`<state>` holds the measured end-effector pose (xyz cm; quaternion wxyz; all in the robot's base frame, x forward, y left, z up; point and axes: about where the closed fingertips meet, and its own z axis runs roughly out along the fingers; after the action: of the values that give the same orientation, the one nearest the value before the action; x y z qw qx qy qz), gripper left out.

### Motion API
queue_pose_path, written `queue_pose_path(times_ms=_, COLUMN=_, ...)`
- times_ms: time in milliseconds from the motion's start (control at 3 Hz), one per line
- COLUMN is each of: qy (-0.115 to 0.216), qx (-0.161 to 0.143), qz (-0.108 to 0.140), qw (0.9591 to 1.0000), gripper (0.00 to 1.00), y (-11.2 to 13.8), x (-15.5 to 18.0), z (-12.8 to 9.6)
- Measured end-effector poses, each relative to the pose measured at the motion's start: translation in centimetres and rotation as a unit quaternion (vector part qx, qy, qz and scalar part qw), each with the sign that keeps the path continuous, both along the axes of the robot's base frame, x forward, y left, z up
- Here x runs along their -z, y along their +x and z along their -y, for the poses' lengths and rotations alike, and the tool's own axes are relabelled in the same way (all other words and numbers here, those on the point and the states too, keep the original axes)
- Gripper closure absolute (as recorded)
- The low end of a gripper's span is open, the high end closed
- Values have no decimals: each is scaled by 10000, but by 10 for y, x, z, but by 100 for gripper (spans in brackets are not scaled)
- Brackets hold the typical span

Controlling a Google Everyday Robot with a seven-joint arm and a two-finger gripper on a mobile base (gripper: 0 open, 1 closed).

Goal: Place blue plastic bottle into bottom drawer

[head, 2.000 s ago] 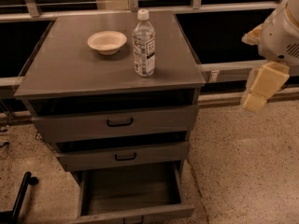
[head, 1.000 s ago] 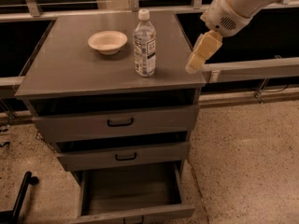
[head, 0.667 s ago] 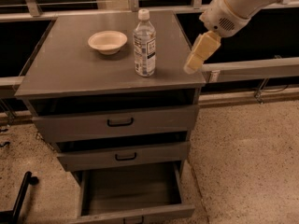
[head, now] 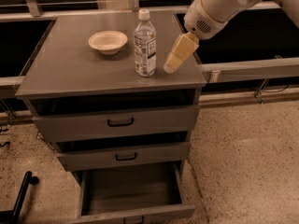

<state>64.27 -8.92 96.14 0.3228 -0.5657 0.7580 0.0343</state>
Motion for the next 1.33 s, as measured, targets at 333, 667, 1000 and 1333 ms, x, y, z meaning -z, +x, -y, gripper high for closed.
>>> queue_pose_path(times_ms=333, qy=123, qx=221, qz=80, qw=9996, gripper=0, y=19, x=4, z=-29)
queue_pose_path(times_ms=667, qy=231, qx=454, qz=161, qw=9986, gripper=0, y=42, x=12, z=-52)
queue_pose_path(times_ms=1000, qy=238, qx=522, qz=40, qw=9983, gripper=0, y=49, x=20, z=-49)
queue_pose_path(times_ms=1333, qy=317, qx=558, qz=-109, qw=9979, gripper=0, y=59, x=30, z=-51)
